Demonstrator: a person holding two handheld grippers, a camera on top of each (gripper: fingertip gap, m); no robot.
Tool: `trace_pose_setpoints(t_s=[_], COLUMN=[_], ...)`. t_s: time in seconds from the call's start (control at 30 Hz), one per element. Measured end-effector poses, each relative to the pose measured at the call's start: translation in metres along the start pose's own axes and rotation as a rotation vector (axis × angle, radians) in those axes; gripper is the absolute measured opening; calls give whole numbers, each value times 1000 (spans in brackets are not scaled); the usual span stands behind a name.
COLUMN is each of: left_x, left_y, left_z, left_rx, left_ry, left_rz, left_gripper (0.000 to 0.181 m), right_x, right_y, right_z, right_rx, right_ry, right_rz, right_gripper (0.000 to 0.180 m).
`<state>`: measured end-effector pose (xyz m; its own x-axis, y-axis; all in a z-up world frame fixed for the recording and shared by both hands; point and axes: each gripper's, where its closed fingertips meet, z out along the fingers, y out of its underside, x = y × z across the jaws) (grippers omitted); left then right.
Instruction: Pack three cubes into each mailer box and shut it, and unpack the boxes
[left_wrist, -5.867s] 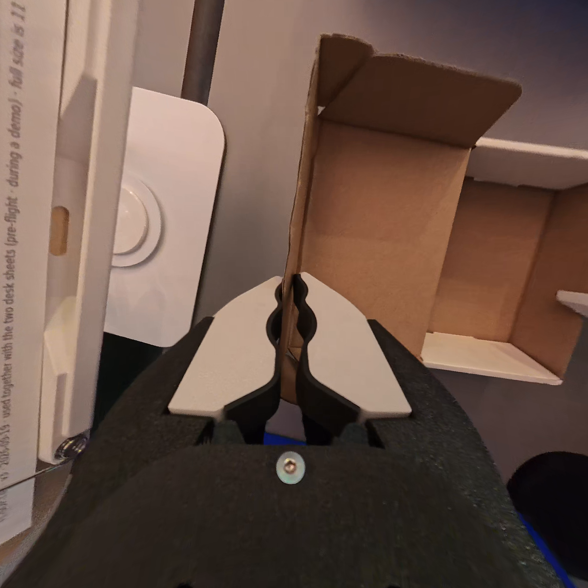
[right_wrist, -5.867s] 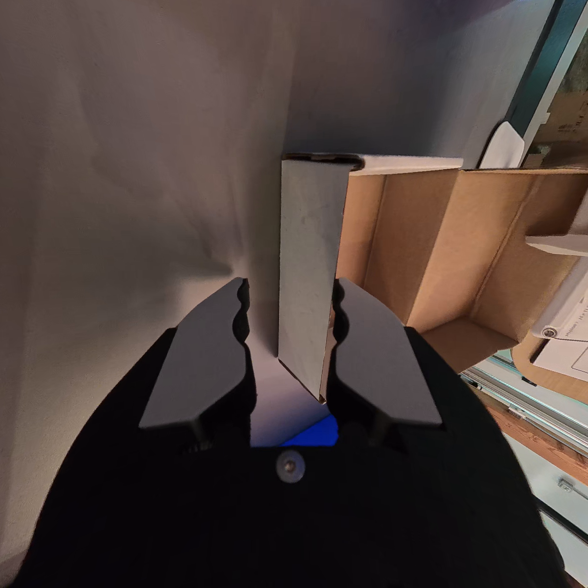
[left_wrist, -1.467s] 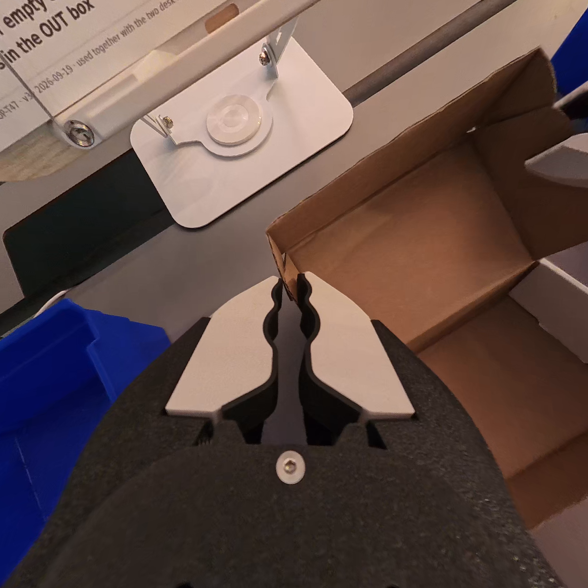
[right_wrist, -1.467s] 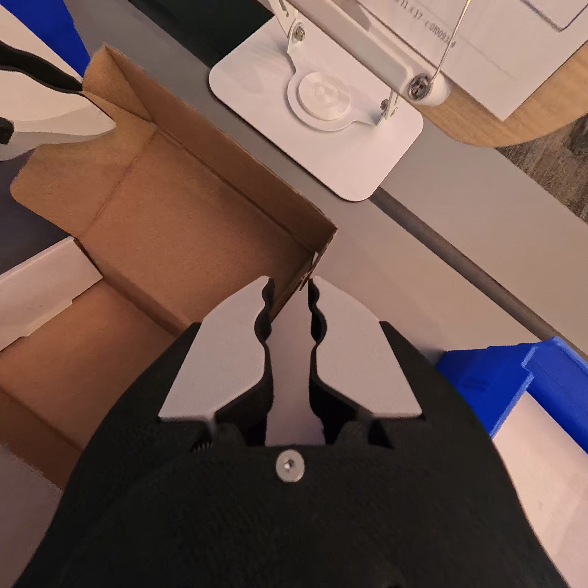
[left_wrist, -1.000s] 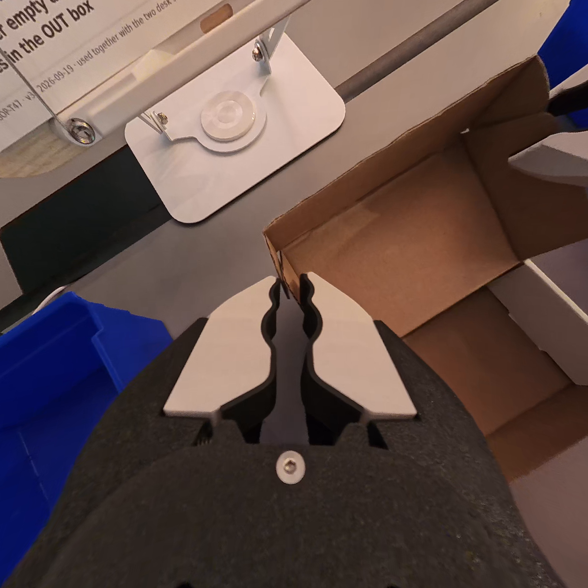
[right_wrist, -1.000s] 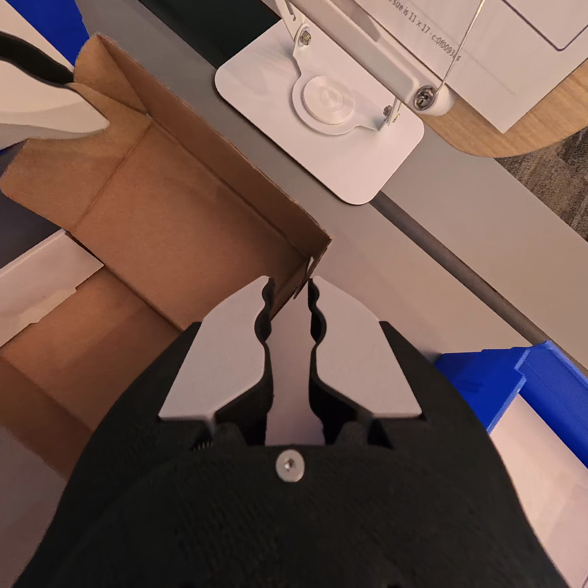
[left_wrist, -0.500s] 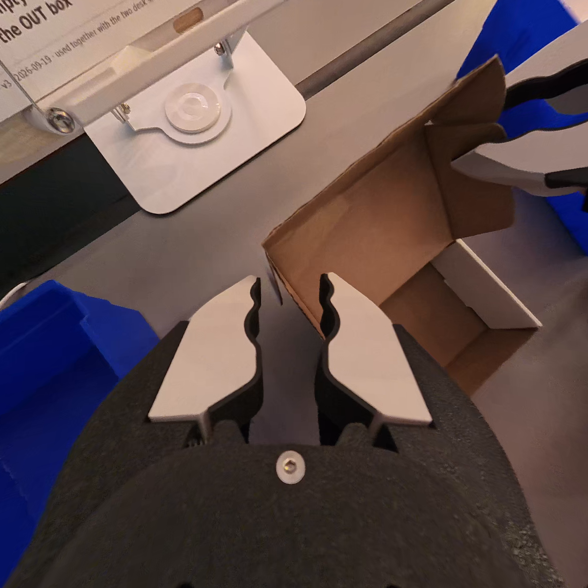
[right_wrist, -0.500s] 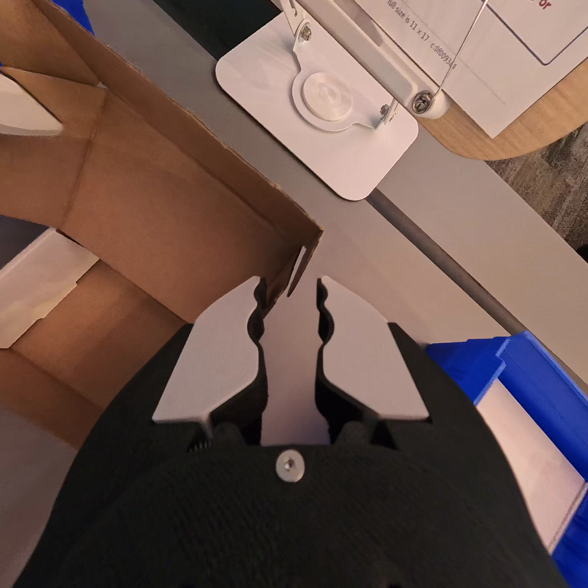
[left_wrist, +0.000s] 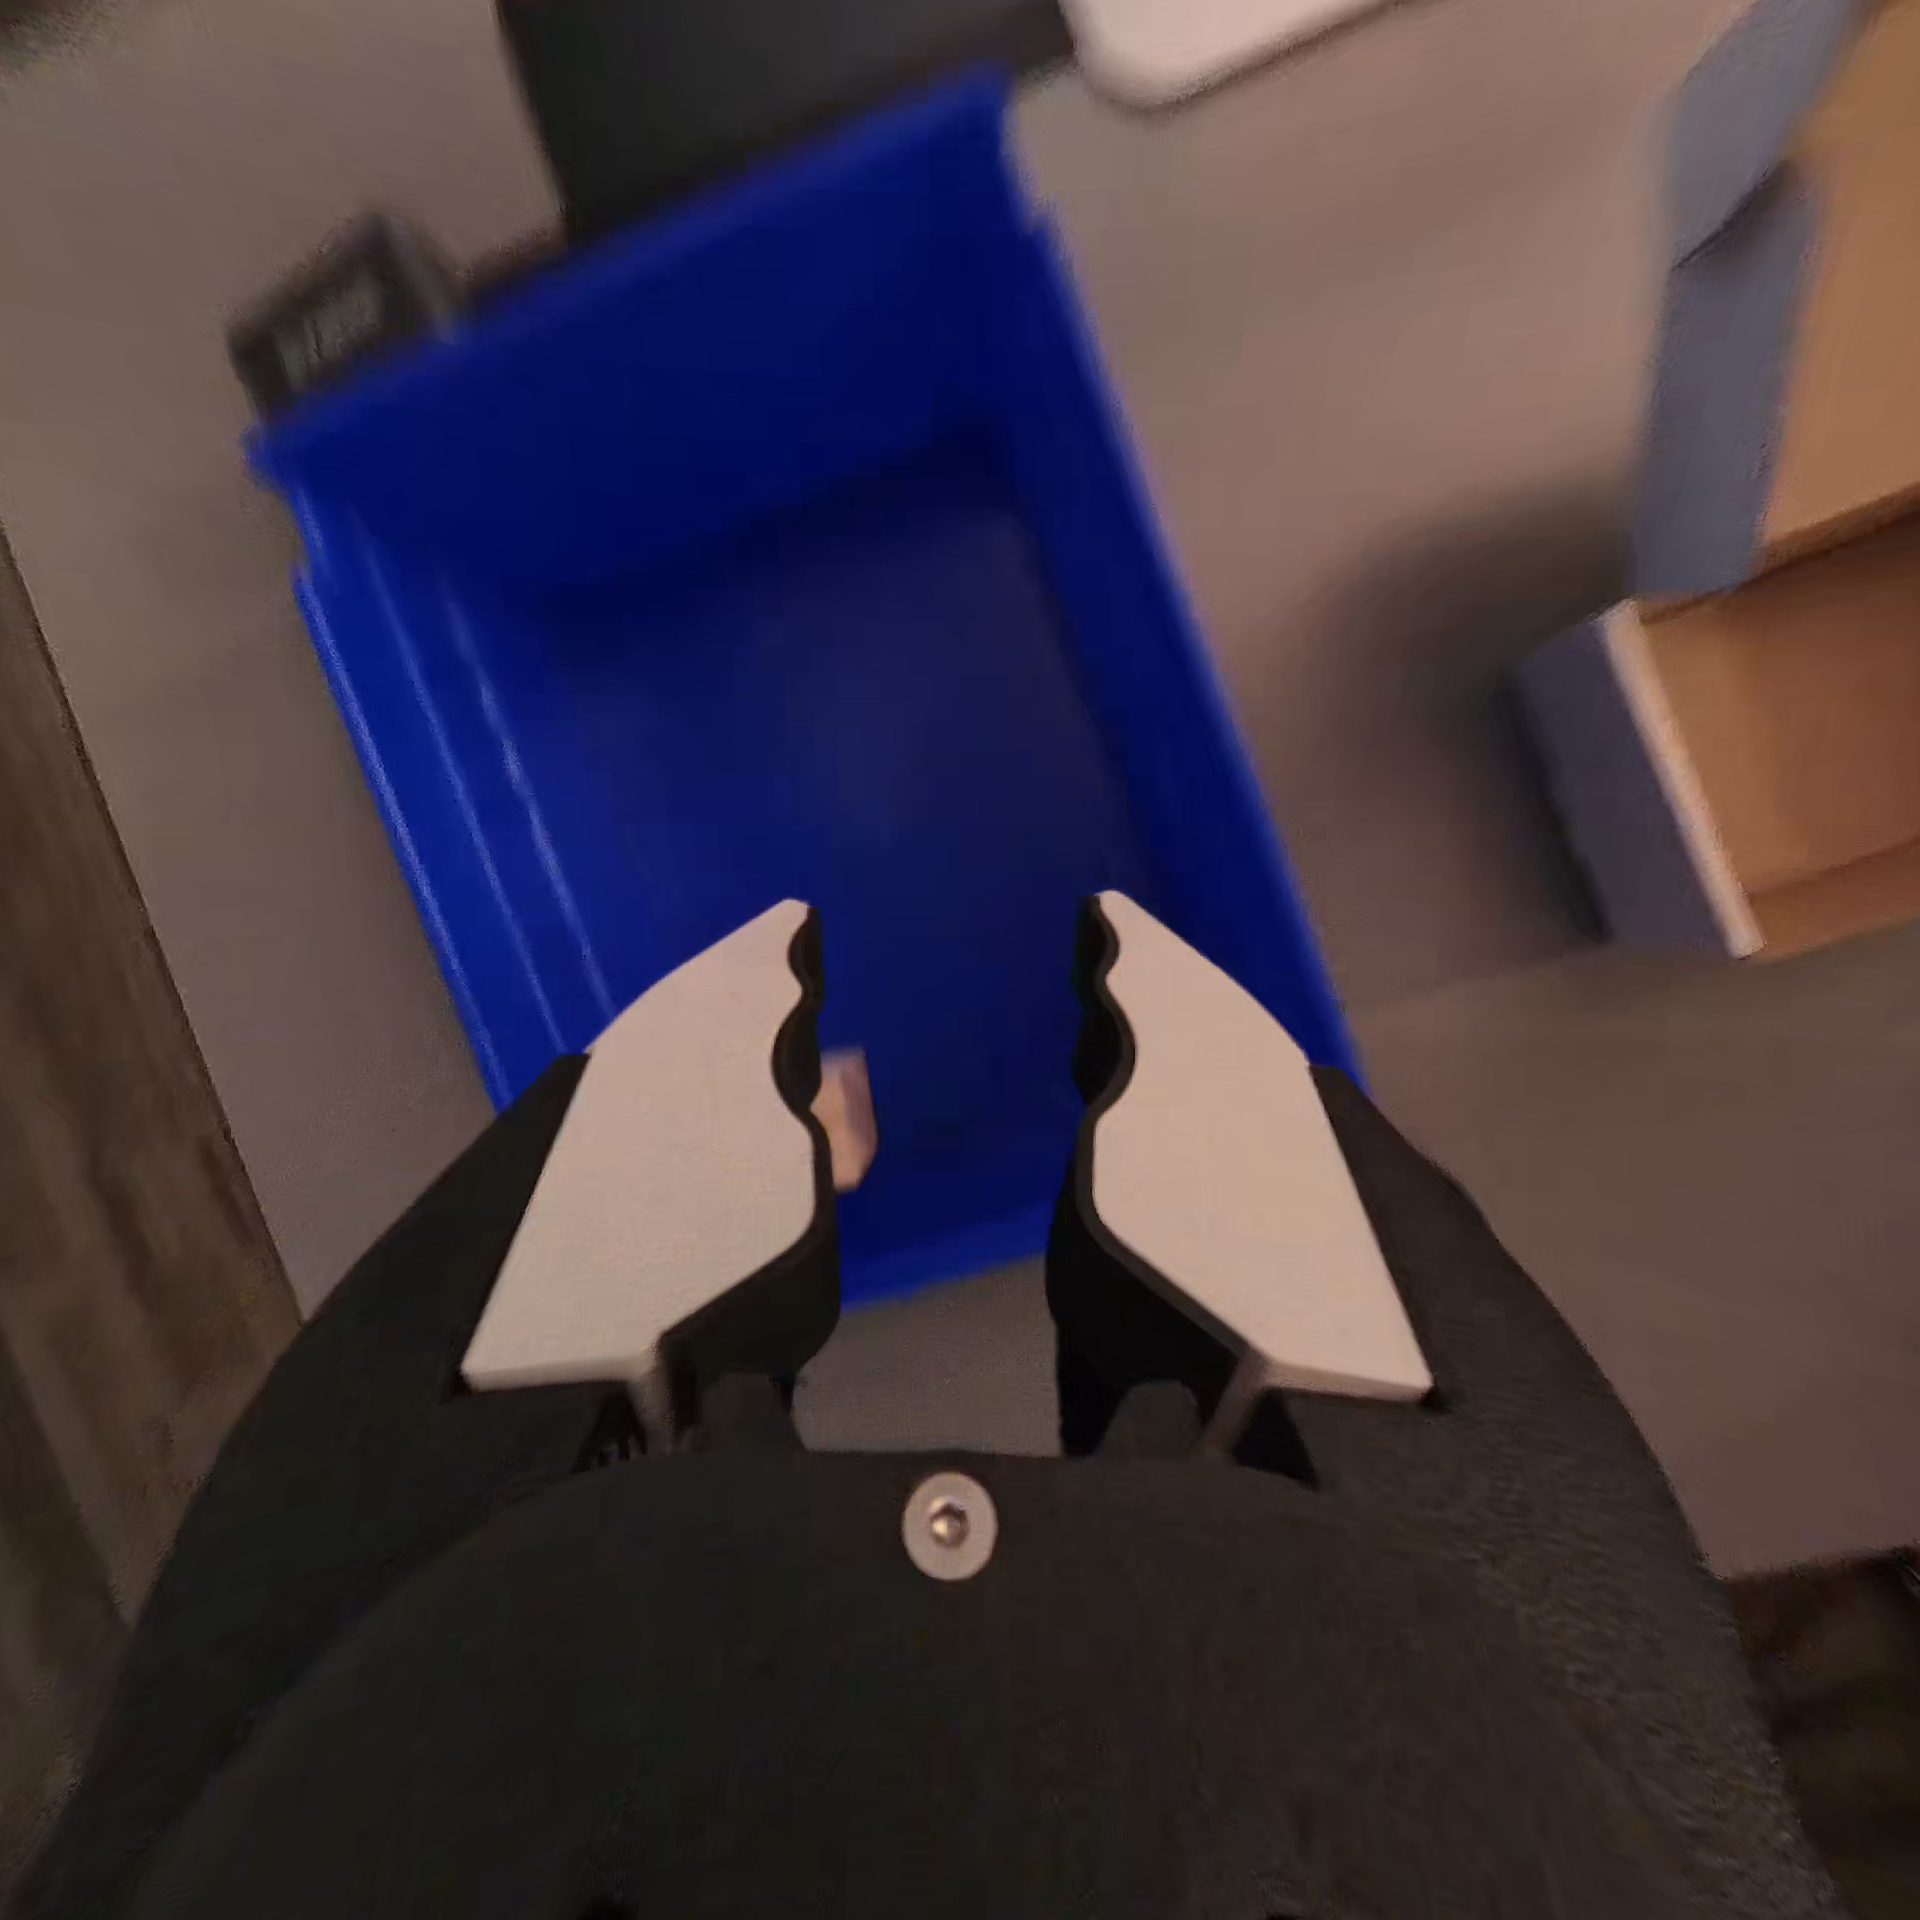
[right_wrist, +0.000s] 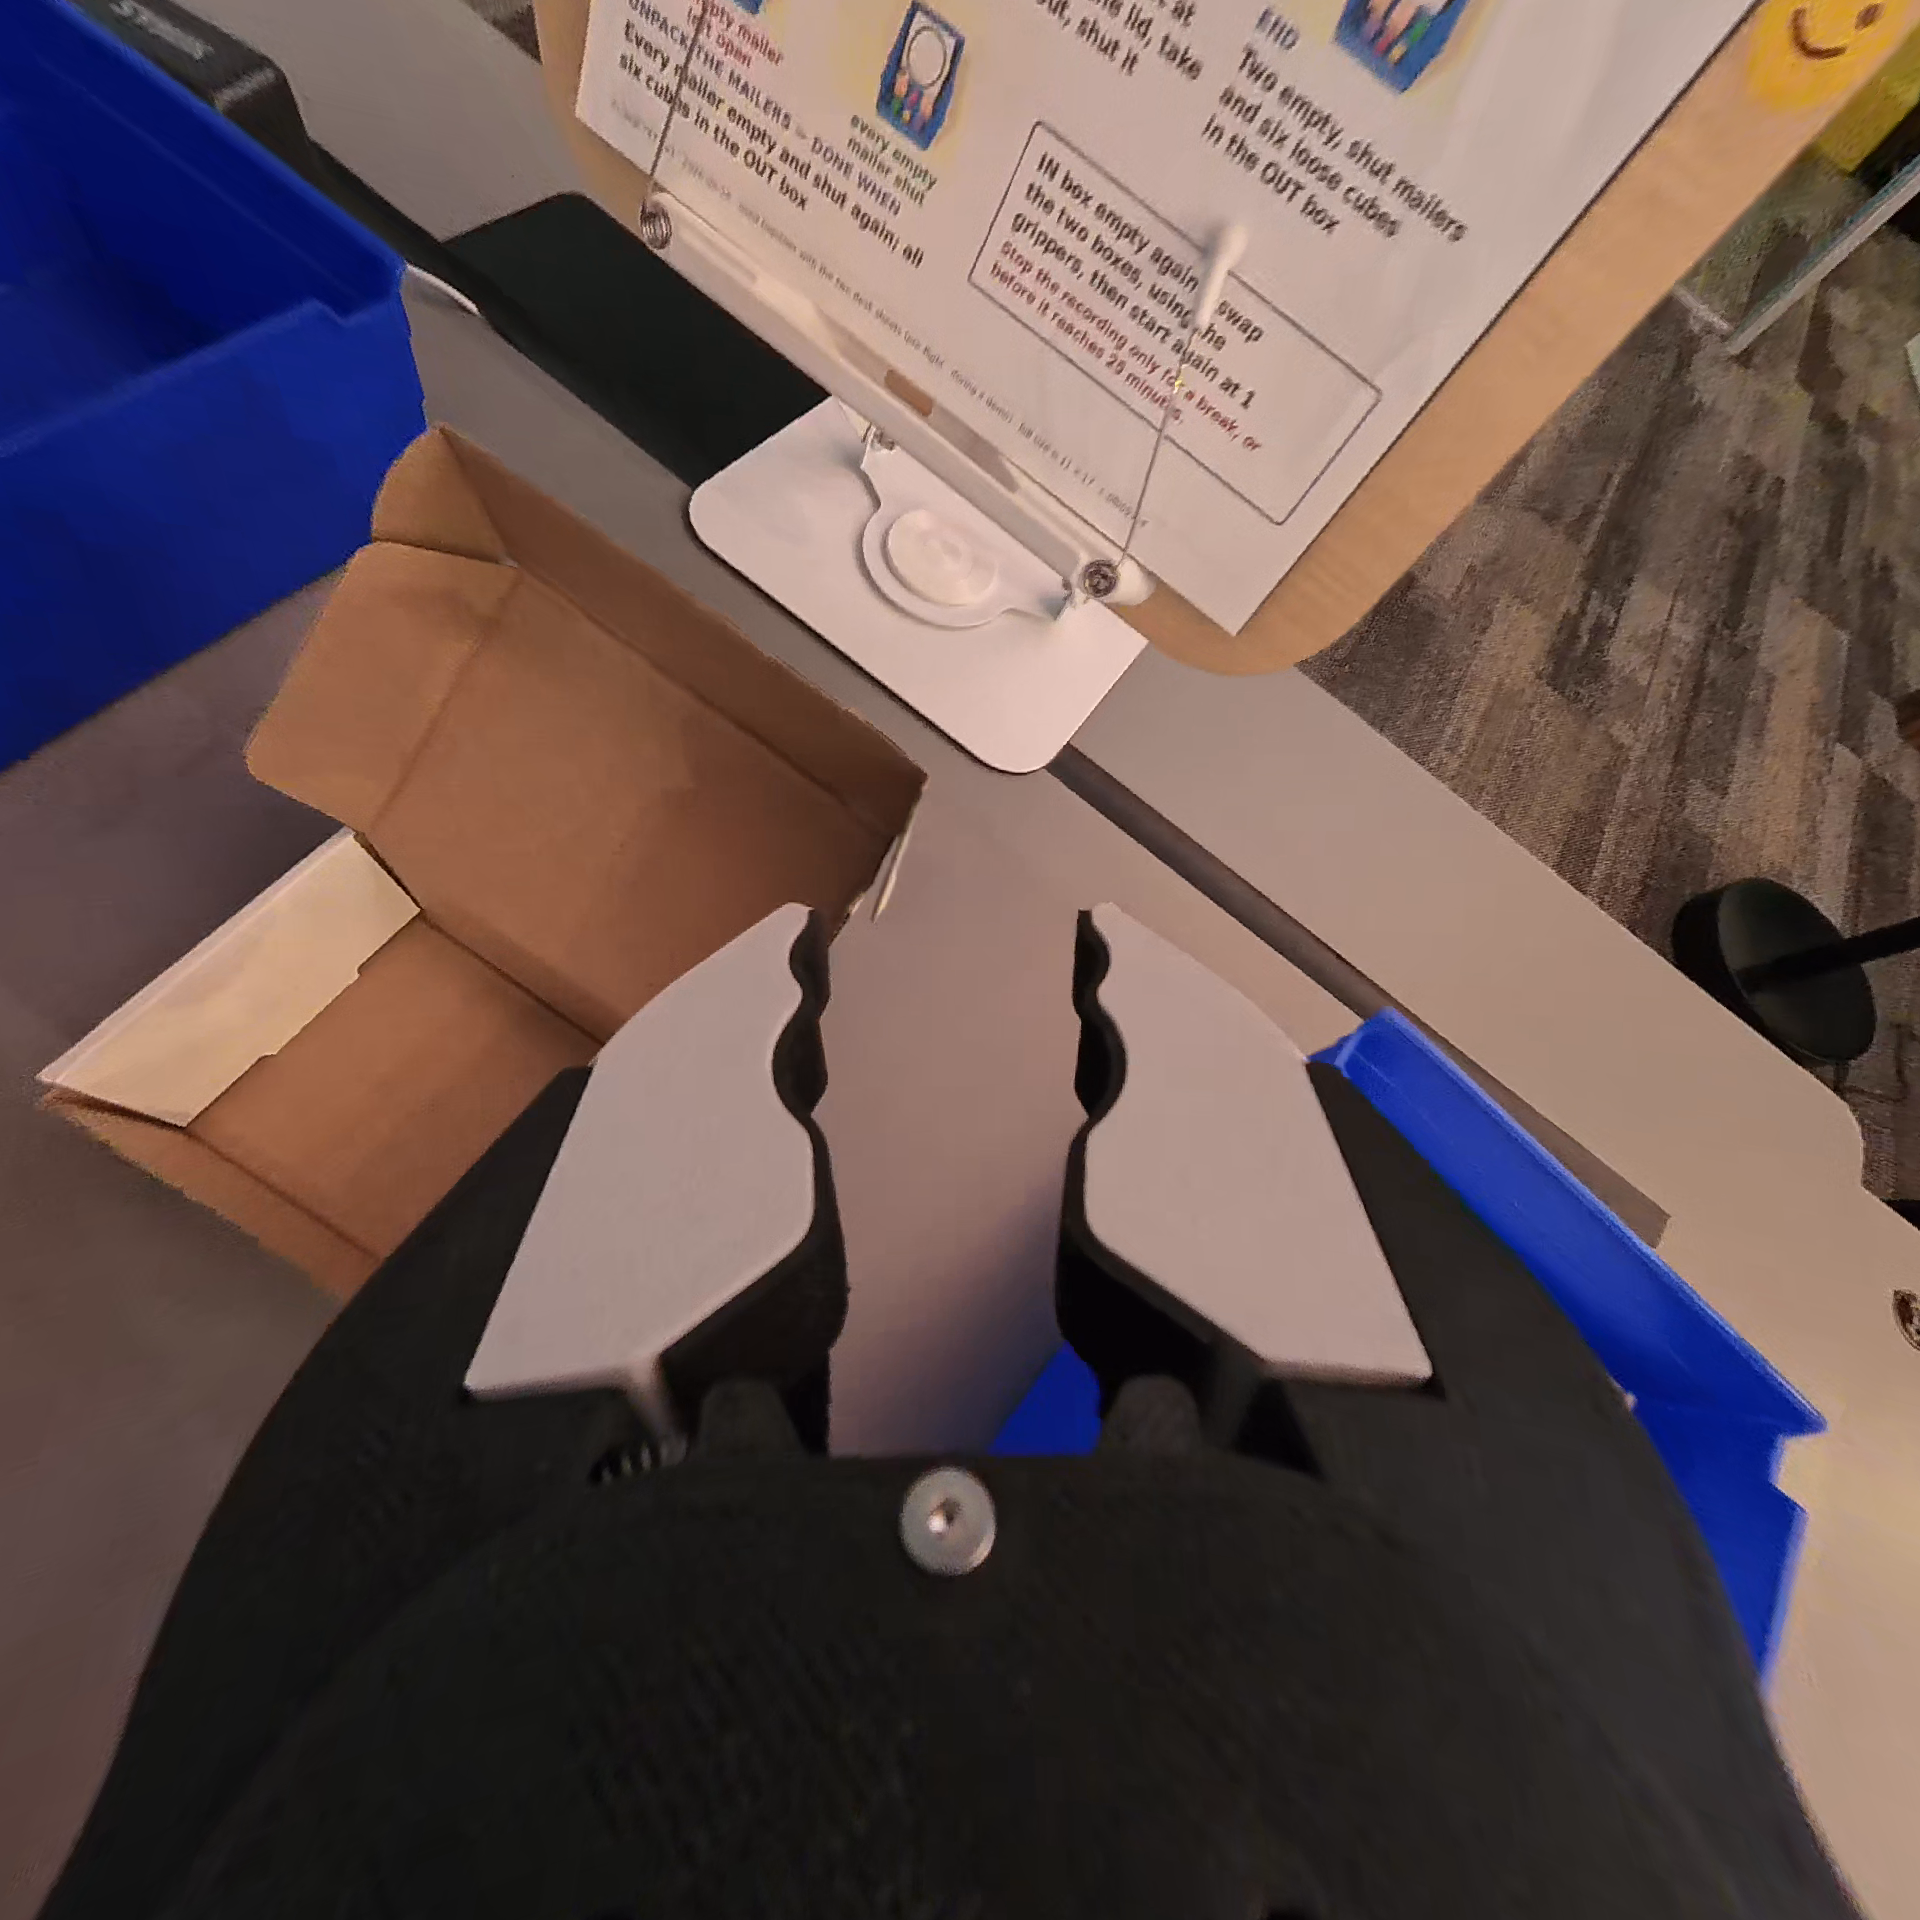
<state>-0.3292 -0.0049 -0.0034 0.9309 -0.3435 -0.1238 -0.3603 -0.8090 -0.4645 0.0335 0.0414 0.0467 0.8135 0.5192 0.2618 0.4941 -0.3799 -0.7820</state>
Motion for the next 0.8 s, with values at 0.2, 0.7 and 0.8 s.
trace_pose_setpoints(t_s=[0.2,0.7,0.8], left_x=[-43,-58,-57], left_y=[77,120,123], left_z=[35,68,72], left_rx=[-270,-527,-543], left_ry=[71,0,12], left_rz=[-211,-151,-153], left_gripper=[55,50,50], right_x=[16,17,18], right_y=[4,10,11], right_z=[-11,-12,-12], right_rx=[13,-6,-11], right_ry=[1,-24,-27], right_rz=[45,47,45], right_gripper=[46,48,48])
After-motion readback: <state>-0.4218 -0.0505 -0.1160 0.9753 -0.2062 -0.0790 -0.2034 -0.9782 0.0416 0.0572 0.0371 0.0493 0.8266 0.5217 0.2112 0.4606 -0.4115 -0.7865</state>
